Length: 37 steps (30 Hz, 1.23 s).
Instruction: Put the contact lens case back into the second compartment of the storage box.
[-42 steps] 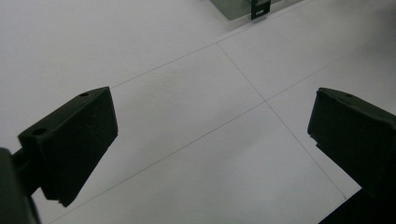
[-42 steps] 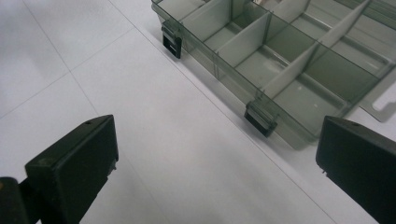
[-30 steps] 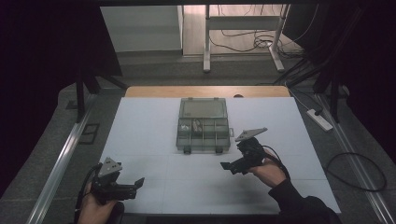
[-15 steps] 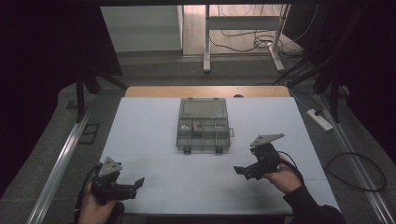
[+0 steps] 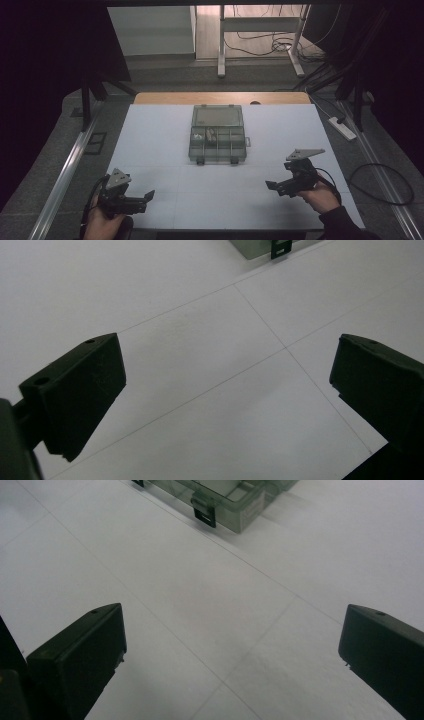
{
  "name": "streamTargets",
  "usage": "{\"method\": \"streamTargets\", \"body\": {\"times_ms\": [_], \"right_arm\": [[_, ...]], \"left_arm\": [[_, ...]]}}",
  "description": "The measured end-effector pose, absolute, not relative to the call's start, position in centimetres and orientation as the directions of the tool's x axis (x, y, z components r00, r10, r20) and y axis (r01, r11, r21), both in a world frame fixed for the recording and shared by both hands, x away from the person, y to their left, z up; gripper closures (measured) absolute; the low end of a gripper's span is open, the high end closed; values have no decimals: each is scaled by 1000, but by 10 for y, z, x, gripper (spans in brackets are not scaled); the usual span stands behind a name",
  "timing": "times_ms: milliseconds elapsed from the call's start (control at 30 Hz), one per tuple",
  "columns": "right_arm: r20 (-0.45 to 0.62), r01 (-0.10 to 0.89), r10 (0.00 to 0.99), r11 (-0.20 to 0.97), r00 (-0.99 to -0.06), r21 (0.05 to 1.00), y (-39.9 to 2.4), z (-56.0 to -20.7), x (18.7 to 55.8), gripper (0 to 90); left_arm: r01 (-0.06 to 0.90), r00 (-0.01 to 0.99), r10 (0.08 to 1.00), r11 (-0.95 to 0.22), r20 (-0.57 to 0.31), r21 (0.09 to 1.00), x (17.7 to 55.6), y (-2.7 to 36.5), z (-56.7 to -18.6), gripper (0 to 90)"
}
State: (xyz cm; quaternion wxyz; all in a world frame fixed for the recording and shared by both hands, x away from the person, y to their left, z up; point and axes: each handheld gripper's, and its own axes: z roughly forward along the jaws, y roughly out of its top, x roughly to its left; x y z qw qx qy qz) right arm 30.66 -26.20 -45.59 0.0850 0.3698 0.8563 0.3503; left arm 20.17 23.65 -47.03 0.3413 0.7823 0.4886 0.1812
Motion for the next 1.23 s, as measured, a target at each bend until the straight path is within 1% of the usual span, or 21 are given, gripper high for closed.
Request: {"method": "streamTargets", "body": {"times_ms": [300,667,1000,1233], "right_arm": [[112,587,720,453,-684,671,-287,-455,296,0],[114,613,771,396,-626,684,-315,-453,281,0],[81,638,809,393,-582,662,-325,-451,265,0],[64,631,818,388,-571,672,-328,-450,259,0]], "left_arm": [[644,451,891,-283,-54,710,202,237,-470,10],[648,447,893,-279,-56,709,202,237,-470,8],[647,447,893,-280,-55,709,202,237,-470,8],[643,452,891,-285,-52,711,202,237,-470,8]]}}
